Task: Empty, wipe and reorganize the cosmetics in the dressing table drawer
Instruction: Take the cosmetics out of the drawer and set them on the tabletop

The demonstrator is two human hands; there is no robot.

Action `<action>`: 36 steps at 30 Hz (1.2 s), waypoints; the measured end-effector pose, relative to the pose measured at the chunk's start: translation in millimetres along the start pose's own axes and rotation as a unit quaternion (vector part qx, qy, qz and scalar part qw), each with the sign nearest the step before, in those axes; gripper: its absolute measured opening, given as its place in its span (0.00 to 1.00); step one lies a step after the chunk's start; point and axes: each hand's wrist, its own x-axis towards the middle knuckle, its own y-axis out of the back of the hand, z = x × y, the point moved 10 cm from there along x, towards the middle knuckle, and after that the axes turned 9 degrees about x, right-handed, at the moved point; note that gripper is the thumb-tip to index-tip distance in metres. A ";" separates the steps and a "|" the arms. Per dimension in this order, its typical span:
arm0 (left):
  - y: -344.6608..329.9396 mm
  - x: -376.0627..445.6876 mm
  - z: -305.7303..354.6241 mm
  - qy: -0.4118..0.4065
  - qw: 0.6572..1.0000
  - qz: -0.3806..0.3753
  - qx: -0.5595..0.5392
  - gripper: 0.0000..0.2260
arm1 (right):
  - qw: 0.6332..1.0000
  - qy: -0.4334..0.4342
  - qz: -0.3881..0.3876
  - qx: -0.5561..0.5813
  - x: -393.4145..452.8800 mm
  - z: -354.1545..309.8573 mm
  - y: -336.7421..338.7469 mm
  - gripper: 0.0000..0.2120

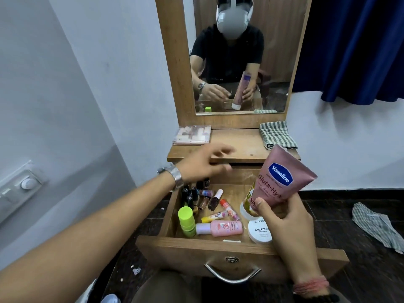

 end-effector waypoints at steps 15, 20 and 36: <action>21.1 -40.4 -17.2 0.099 0.987 0.123 -0.041 0.26 | 0.993 -0.042 -0.095 0.051 -10.2 -1.4 -31.0 0.20; 75.4 -11.0 -91.9 0.216 0.940 0.258 -0.063 0.27 | 0.990 -0.044 -0.129 -0.036 -14.8 2.2 -41.8 0.14; 82.9 51.8 -172.6 0.272 0.917 0.284 -0.057 0.29 | 0.957 -0.033 -0.202 -0.206 -18.6 6.0 -59.7 0.13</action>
